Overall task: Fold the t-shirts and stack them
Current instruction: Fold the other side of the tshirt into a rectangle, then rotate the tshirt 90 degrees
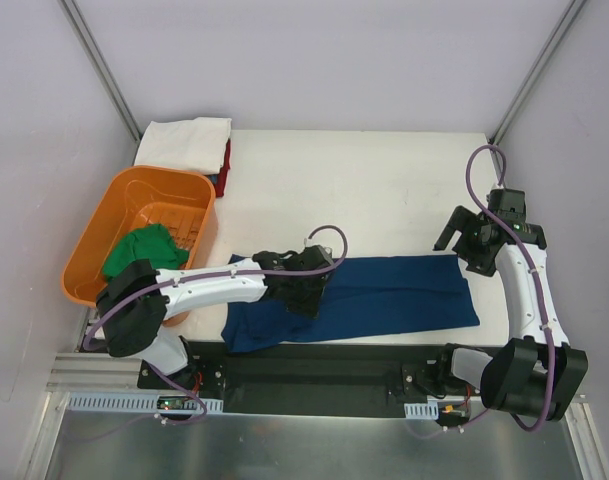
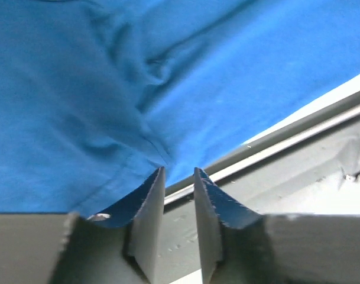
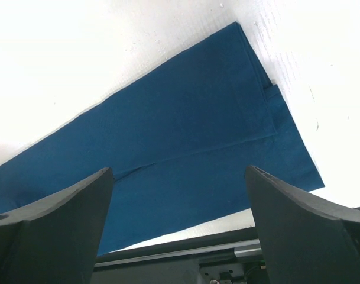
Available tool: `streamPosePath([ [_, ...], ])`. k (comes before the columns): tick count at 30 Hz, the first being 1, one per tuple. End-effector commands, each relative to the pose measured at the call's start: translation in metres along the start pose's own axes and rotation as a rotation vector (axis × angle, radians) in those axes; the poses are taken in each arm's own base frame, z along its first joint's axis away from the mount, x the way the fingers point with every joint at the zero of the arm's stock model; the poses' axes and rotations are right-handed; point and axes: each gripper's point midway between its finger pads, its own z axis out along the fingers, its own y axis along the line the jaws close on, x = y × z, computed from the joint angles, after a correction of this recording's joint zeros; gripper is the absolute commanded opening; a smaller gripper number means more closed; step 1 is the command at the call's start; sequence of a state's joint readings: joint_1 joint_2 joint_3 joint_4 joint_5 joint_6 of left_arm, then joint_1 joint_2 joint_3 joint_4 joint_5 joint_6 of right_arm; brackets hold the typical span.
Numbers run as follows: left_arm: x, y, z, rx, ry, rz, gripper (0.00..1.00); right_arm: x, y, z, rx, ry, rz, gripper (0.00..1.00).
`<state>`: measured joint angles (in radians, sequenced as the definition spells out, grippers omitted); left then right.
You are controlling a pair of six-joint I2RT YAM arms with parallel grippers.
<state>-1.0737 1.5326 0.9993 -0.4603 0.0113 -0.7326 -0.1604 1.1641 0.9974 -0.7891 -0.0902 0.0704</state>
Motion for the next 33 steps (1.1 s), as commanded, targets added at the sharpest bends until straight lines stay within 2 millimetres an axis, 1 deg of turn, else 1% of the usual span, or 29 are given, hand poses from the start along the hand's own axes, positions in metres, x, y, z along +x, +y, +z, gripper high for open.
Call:
streamPosePath([
  [1, -0.001, -0.021, -0.004, 0.053, 0.016, 0.039, 0.43, -0.004, -0.002, -0.004, 0.008, -0.036, 0.006, 0.97],
  [3, -0.001, -0.029, -0.008, 0.078, 0.017, 0.062, 0.53, -0.004, -0.003, -0.004, 0.009, -0.038, 0.005, 0.97],
  [4, -0.002, -0.031, -0.011, 0.086, 0.009, 0.062, 0.62, -0.004, -0.003, -0.004, 0.008, -0.039, 0.004, 0.97],
  [6, -0.005, -0.033, -0.016, 0.095, -0.009, 0.075, 0.71, -0.005, -0.001, -0.005, 0.001, -0.042, 0.003, 0.97],
  [7, -0.009, -0.035, -0.023, 0.110, -0.032, 0.075, 0.89, -0.005, -0.001, -0.005, -0.001, -0.044, 0.001, 0.97],
  [8, -0.013, -0.034, -0.027, 0.106, -0.055, 0.073, 0.99, -0.005, 0.000, -0.005, -0.007, -0.045, 0.000, 0.97],
  [9, -0.013, -0.031, -0.028, 0.100, -0.067, 0.072, 0.99, -0.004, 0.002, -0.005, -0.019, -0.042, -0.001, 0.97],
  [10, -0.017, -0.031, -0.038, 0.111, -0.100, 0.069, 0.99, -0.004, 0.003, -0.005, -0.027, -0.039, -0.003, 0.97],
  [11, -0.020, -0.025, -0.040, 0.091, -0.128, 0.060, 0.99, -0.004, 0.006, -0.004, -0.040, -0.038, -0.005, 0.97],
  [12, -0.018, -0.017, -0.040, 0.077, -0.134, 0.039, 0.99, -0.003, 0.008, -0.004, -0.056, -0.032, -0.008, 0.97],
  [13, -0.020, -0.014, -0.046, 0.080, -0.156, 0.020, 0.99, 0.000, 0.015, -0.004, -0.098, -0.017, -0.012, 0.97],
  [14, -0.020, -0.009, -0.045, 0.071, -0.162, 0.002, 0.99, 0.002, 0.020, 0.000, -0.125, -0.004, -0.033, 0.97],
  [15, -0.016, 0.002, -0.040, 0.050, -0.151, -0.045, 0.99, 0.006, 0.027, 0.001, -0.154, 0.012, -0.051, 0.97],
  [17, -0.010, 0.008, -0.038, 0.044, -0.139, -0.088, 0.99, 0.017, 0.043, 0.005, -0.198, 0.057, -0.119, 0.97],
  [18, -0.003, 0.016, -0.032, 0.023, -0.127, -0.122, 0.99, 0.019, 0.045, 0.008, -0.181, 0.061, -0.147, 0.97],
  [19, -0.001, 0.017, -0.032, 0.033, -0.130, -0.134, 0.99, 0.024, 0.049, 0.009, -0.179, 0.074, -0.176, 0.97],
  [20, -0.001, 0.014, -0.031, 0.056, -0.137, -0.141, 0.99, 0.033, 0.057, 0.012, -0.186, 0.101, -0.225, 0.97],
  [21, 0.007, 0.019, -0.025, 0.057, -0.122, -0.163, 0.99, 0.038, 0.060, 0.014, -0.185, 0.113, -0.249, 0.97],
  [22, 0.010, 0.017, -0.025, 0.087, -0.113, -0.178, 1.00, 0.041, 0.062, 0.017, -0.177, 0.119, -0.268, 0.97],
  [23, 0.013, 0.017, -0.021, 0.102, -0.109, -0.190, 0.99, 0.050, 0.068, 0.021, -0.179, 0.149, -0.301, 0.97],
  [24, 0.018, 0.017, -0.014, 0.133, -0.102, -0.215, 0.99, 0.056, 0.070, 0.024, -0.174, 0.167, -0.313, 0.97],
  [25, 0.021, 0.018, -0.011, 0.149, -0.092, -0.235, 0.99, 0.060, 0.069, 0.027, -0.159, 0.179, -0.327, 0.97],
  [26, 0.022, 0.019, -0.008, 0.168, -0.080, -0.257, 0.99, 0.069, 0.070, 0.032, -0.144, 0.216, -0.349, 0.97],
  [27, 0.025, 0.023, -0.002, 0.183, -0.080, -0.281, 0.99, 0.072, 0.068, 0.036, -0.126, 0.228, -0.357, 0.97],
  [28, 0.026, 0.025, 0.001, 0.193, -0.080, -0.294, 0.99, 0.078, 0.065, 0.041, -0.109, 0.253, -0.364, 0.97],
  [31, 0.025, 0.034, 0.011, 0.234, -0.079, -0.344, 0.99, 0.090, 0.063, 0.047, -0.087, 0.285, -0.382, 0.97],
  [33, 0.025, 0.050, 0.020, 0.218, -0.064, -0.375, 0.99, 0.089, 0.062, 0.049, -0.081, 0.277, -0.385, 0.97],
])
